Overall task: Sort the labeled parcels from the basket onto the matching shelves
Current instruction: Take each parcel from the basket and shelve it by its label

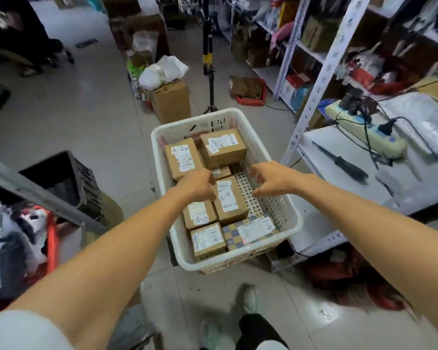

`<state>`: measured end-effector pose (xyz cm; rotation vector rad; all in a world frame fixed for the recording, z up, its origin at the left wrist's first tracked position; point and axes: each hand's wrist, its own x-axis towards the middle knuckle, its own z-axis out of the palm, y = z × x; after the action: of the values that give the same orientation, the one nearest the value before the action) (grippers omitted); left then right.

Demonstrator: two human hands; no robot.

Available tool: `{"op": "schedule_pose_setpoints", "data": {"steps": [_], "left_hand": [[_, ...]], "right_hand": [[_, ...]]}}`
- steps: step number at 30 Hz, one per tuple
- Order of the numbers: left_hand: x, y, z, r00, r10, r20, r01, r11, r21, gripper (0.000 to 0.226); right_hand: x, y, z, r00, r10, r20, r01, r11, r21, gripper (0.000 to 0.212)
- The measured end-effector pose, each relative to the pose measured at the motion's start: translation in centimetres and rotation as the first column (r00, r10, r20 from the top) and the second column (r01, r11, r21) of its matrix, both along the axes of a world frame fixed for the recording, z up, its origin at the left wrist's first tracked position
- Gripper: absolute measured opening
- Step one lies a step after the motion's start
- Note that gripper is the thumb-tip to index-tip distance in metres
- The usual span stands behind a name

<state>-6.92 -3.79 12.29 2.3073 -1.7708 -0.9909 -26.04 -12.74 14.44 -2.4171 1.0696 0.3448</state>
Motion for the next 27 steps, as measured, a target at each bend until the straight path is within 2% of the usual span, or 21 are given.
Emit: {"op": "schedule_pose_setpoints", "data": {"steps": [4, 8, 13, 18, 20, 24, 27], "left_hand": [[0.5, -2.6, -2.3, 0.997, 0.046, -0.057, -0.045, 0.998, 0.033, 0.047], [0.9, -5.0, -6.3, 0.99, 0.109, -0.092, -0.097, 0.987, 0.129, 0.045], [0.0, -6.7, -13.0, 0.961, 0.242, -0.132, -0.197, 0.937, 0.287, 0.042], [-1.7, -6.8, -21.4, 0.887, 0.413, -0.209, -0.303, 0.859, 0.412, 0.04], [-2.1, -6.2, -24.6, 0.838, 0.492, -0.238, -0.351, 0.818, 0.455, 0.035], [-2.6, -4.5, -29.3, 0.771, 0.586, -0.251, -0.408, 0.755, 0.513, 0.032], [-2.5, -3.6, -31.1, 0.714, 0.654, -0.251, -0.466, 0.711, 0.527, 0.035]], "right_hand": [[1.2, -3.9, -2.1, 1.0, 0.003, -0.028, -0.002, 0.999, 0.04, 0.057], [2.6, -7.0, -6.7, 0.996, 0.056, -0.073, -0.048, 0.993, 0.111, 0.059], [3.0, -9.2, -15.0, 0.964, 0.18, -0.195, -0.128, 0.958, 0.256, 0.059], [1.4, -9.5, -24.7, 0.892, 0.335, -0.303, -0.23, 0.914, 0.334, 0.045], [0.3, -8.8, -28.5, 0.861, 0.386, -0.332, -0.27, 0.899, 0.344, 0.054], [-2.0, -6.2, -34.8, 0.771, 0.476, -0.423, -0.379, 0.877, 0.297, 0.088], [-2.4, -4.8, -37.5, 0.729, 0.497, -0.472, -0.454, 0.866, 0.21, 0.087]]}}
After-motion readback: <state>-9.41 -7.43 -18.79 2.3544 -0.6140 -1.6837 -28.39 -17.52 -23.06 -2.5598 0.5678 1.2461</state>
